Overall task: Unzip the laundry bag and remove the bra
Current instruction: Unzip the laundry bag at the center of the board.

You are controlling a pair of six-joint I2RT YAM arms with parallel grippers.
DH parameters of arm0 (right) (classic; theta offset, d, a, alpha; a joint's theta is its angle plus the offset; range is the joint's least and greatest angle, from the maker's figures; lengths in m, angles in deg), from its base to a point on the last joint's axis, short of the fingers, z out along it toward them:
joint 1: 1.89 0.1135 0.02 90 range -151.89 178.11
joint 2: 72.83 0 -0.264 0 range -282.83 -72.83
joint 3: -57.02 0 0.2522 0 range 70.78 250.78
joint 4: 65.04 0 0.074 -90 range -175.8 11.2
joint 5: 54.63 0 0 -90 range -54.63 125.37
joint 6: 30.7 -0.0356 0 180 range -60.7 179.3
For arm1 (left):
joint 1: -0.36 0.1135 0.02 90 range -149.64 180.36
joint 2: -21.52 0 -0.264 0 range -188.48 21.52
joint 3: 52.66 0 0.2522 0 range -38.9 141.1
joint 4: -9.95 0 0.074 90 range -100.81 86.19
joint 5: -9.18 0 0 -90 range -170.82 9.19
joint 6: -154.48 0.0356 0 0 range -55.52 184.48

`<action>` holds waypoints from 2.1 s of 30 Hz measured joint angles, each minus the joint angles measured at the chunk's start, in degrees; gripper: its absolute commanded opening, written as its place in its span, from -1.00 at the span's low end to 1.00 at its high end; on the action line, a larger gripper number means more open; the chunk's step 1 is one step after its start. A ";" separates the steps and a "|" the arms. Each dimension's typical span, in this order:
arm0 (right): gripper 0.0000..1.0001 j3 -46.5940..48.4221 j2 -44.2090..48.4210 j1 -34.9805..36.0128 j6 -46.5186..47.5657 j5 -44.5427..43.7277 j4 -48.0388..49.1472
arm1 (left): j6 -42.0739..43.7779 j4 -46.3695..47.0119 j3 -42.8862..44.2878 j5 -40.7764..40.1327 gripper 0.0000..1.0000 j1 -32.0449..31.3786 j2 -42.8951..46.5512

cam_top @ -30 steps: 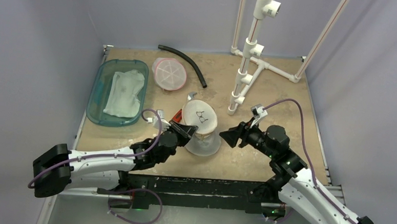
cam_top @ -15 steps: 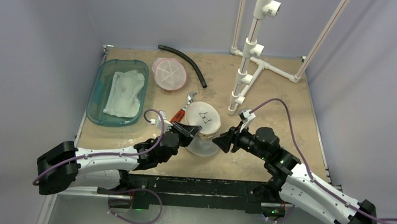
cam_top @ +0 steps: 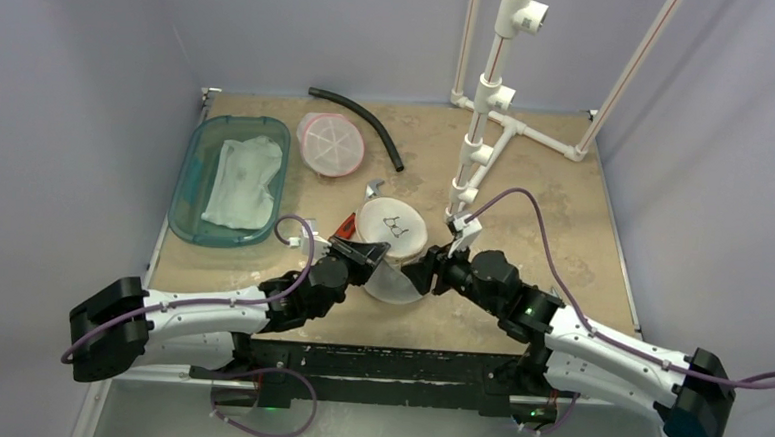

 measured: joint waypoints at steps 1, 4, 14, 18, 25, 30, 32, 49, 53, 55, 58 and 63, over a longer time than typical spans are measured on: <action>0.07 0.17 -0.66 0.11 0.00 -0.63 0.09 | 0.00 -0.15 0.00 -0.02 -1.00 0.00 0.02; 0.05 0.85 -2.12 0.48 -0.17 -1.77 0.24 | 0.02 -0.55 0.00 -0.02 -1.00 0.00 0.20; 0.05 2.89 -3.87 2.75 -0.39 -3.34 1.07 | 0.02 -1.36 0.00 -0.04 -1.00 0.00 0.46; -0.09 3.98 -4.37 3.78 -0.42 -4.66 0.66 | 0.02 -1.36 0.00 -0.07 -1.00 0.00 0.46; -0.22 6.23 -6.99 6.51 -0.81 -8.85 -1.60 | 0.04 -1.40 0.00 -0.20 -1.00 0.00 0.46; -0.20 7.63 -9.31 7.63 -1.05 -11.10 -2.49 | 0.04 -1.57 0.00 -0.24 -1.00 0.00 0.46; -0.19 8.11 -10.14 8.13 -1.33 -11.72 -3.10 | 0.04 -1.57 0.00 -0.28 -1.00 0.00 0.46; -0.18 11.30 -10.64 10.99 -3.08 -16.70 -9.14 | 0.00 -1.77 -0.61 -0.94 -1.00 0.00 1.27; -0.20 11.98 -10.60 11.21 -3.48 -17.27 -9.94 | 0.00 -2.01 -0.61 -1.07 -1.00 0.00 1.40; -0.23 12.22 -10.71 11.37 -3.72 -17.27 -10.27 | 0.00 -2.01 -0.61 -1.09 -1.00 0.00 1.40; -0.30 12.31 -10.91 11.76 -3.96 -17.27 -10.34 | 0.00 -2.01 -0.61 -1.07 -1.00 0.00 1.40; -0.41 12.41 -12.72 11.98 -4.33 -17.35 -10.40 | 0.00 -2.03 -0.61 -1.07 -1.00 0.00 1.44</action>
